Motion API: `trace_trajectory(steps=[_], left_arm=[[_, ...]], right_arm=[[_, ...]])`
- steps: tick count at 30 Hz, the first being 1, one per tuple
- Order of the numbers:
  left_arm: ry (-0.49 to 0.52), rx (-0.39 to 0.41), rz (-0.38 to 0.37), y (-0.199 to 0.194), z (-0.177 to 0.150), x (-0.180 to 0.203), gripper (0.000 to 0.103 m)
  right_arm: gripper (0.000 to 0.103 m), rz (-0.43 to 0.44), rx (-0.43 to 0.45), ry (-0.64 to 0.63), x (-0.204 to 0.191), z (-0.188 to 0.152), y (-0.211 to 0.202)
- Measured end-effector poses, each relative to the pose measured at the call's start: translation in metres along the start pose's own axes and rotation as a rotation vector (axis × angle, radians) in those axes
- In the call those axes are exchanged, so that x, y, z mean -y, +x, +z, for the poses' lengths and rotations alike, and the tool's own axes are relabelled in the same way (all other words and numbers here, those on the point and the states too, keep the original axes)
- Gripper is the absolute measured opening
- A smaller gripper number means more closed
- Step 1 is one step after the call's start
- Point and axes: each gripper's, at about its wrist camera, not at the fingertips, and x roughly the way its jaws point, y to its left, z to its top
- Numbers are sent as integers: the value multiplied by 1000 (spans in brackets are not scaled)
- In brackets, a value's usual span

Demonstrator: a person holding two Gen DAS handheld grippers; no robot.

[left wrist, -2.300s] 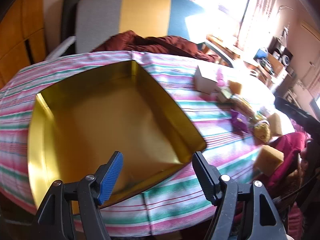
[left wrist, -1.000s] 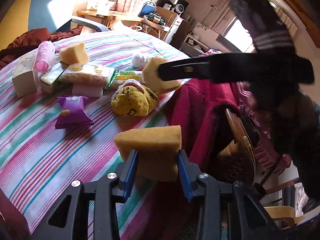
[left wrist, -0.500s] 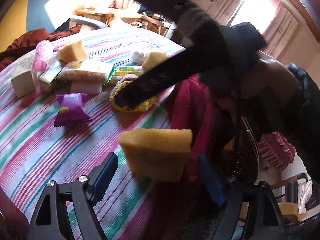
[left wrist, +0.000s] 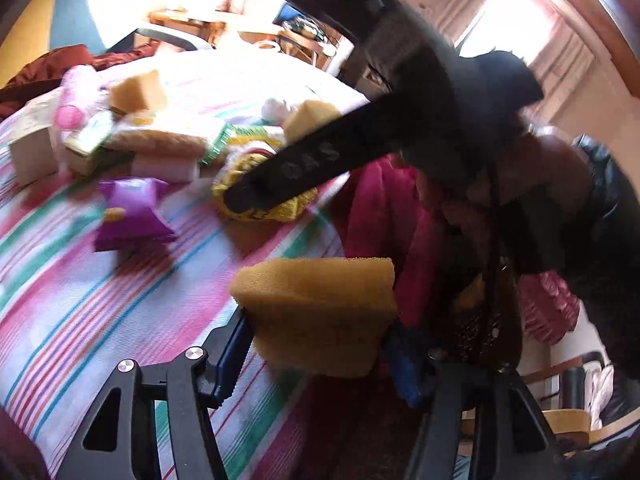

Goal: Organize objects
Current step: 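Carry the sponge into the gold tray with the left tool while the right tool drops the pouch there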

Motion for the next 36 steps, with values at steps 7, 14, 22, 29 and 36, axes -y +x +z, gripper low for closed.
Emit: trace_trajectory(steps=[7,14,22,29,36], left_arm=[[-72,104,77,-61,-13,-12,63],[-214,226,211,-113,-25,-39,63],[-425,368,413,-181,-79,-104,63],[-593,399,635,-226,-138,-143,65],[-689,373,754,-238,-172,-160,73]], right_arm=[[55,51,93,50,5,-5,-18],[55,70,179,-1,-25,-21,-41],[55,184,300,-107,-106,-1,-75],[55,335,286,-250,-214,38,-66],[58,422,251,-396,-338,80,-47]])
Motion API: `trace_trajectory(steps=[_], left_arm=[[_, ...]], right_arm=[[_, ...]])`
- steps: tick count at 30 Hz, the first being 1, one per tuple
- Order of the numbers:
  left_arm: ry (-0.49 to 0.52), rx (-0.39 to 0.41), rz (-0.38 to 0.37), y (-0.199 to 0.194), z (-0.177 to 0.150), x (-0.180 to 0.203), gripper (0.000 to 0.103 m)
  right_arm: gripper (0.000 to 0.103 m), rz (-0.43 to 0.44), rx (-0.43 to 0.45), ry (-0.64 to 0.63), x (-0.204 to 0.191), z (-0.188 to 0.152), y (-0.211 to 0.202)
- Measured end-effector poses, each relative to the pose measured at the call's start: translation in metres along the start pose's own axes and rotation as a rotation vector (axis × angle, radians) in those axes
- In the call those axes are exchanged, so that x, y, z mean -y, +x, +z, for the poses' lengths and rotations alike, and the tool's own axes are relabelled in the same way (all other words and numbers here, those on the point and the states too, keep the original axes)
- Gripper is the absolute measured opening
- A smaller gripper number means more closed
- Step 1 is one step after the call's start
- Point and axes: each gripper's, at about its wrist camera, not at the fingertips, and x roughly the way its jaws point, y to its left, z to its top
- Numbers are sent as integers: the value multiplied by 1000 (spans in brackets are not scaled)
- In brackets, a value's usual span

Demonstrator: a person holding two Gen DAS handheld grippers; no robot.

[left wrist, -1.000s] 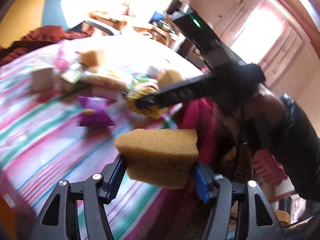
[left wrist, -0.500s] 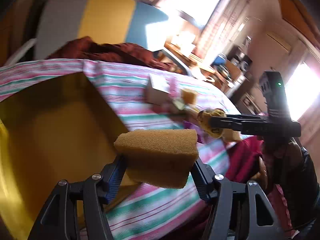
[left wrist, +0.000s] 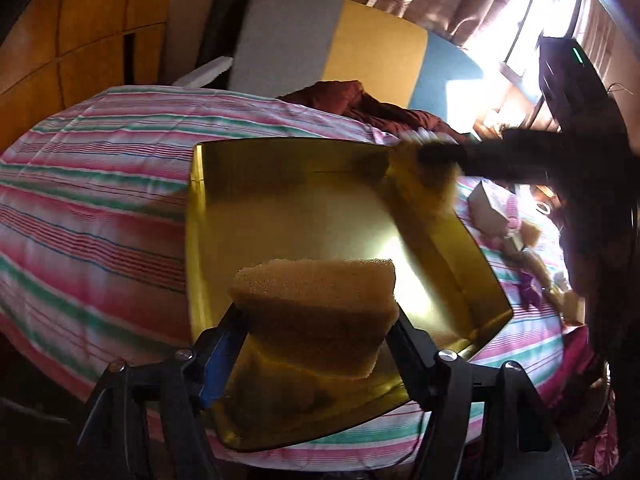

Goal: Organize objects
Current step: 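Carry the sponge into the gold tray with the left tool while the right tool drops the pouch there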

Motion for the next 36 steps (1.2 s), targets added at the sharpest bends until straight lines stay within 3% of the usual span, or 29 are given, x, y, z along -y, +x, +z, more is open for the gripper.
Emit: trace_trajectory(steps=[2,5,9,17,24,27,36], left_arm=[[-3,13,22,-6,-3,-5,77],[-20,26,30,-12,-5,-15,77],[-56,56,48,-19,-2,-29,77],[-55,112,62,-32,2,-25,77],[-93,122,68,-42,6,-25,77],[-111,127,100,-47,7,-28,77],[-122,123,86,-54,7,-27,77]], right_arm=[[61,-2,36,-1,-17,24,12],[86,46,83,4,-41,52,22],[90,65,82,-35,-64,53,30],[95,17,26,2,-53,8,32],[102,-78,107,15,-36,-14,7],[103,-122,153,-2,-34,-21,-6],[103,-195,208,-16,-25,-35,-29]])
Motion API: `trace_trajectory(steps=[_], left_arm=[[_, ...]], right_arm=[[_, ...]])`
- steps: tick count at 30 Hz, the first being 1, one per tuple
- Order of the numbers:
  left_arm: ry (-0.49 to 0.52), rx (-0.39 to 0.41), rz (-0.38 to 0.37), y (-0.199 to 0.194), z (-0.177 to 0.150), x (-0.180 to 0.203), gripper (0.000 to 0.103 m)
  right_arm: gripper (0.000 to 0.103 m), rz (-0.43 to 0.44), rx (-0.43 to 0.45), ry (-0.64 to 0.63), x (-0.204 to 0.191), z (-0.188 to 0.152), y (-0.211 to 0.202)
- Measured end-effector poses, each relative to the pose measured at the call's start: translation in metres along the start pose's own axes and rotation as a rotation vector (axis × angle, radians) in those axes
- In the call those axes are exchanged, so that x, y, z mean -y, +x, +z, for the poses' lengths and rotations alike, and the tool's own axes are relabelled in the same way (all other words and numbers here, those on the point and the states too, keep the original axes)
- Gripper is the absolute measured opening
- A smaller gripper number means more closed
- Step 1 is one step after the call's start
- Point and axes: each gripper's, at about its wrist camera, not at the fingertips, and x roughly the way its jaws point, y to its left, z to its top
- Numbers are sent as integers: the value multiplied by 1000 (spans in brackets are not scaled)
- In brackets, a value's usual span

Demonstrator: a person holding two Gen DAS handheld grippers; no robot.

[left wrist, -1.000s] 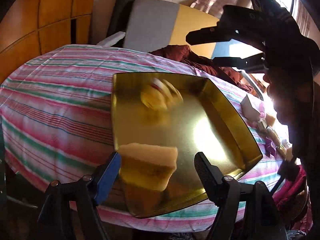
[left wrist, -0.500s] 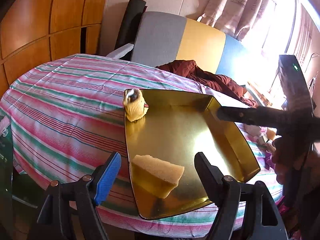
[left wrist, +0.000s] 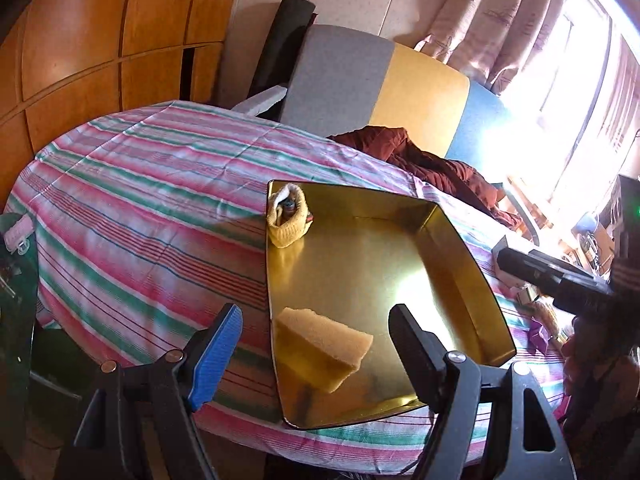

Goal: Organize objects
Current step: 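Carry the sponge into the gold tray with the left tool while the right tool drops the pouch there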

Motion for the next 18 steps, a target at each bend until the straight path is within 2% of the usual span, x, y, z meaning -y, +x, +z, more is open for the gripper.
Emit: trace_trajectory(steps=[6,10,18], left_arm=[[16,33,7,-10,5,9,77],[15,28,0,-9,7,13,77],[6,1,-29,-2,11,24,77]], right_arm=[[103,-48,27,-16,8,-12,-12],[103,-69,24,7,21,-20,-16],[103,-141,-3,106,73,-40,-23]])
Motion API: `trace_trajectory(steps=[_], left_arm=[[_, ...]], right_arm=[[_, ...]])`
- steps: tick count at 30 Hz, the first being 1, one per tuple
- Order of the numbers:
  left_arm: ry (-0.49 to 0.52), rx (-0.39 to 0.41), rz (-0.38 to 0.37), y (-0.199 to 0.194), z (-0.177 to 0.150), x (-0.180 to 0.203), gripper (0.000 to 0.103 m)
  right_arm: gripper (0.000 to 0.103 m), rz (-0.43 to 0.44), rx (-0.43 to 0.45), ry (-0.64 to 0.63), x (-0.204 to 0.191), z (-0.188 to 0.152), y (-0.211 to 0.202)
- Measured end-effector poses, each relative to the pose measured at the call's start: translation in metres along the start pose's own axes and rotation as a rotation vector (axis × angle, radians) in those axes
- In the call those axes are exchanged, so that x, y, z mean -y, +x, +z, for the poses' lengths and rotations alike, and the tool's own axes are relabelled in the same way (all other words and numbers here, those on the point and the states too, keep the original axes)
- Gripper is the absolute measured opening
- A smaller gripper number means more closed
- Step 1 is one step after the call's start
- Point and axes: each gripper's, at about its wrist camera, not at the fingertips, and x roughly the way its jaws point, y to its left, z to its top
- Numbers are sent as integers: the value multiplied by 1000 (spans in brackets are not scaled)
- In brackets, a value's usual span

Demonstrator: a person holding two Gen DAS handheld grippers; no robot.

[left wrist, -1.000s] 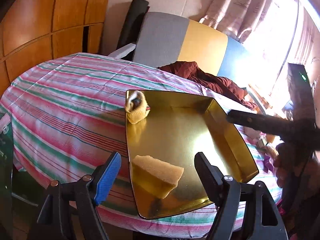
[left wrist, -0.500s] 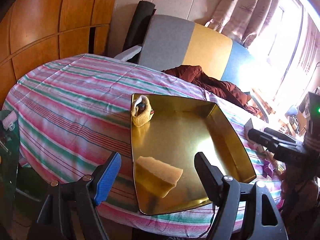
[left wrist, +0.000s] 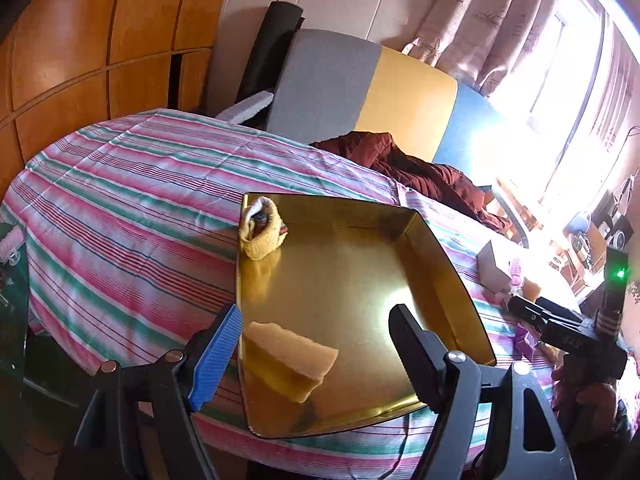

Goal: Organize objects
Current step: 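Carry the sponge into the gold tray with the left tool while the right tool drops the pouch there, then move the open left tool to the white printed box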

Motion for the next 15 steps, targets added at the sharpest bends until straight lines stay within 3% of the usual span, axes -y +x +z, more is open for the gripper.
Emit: trace_trajectory(steps=[15], left_arm=[[170,-57,-59,20,9,71,76]], right_arm=[[103,-205,1,205,139,-13,-18]])
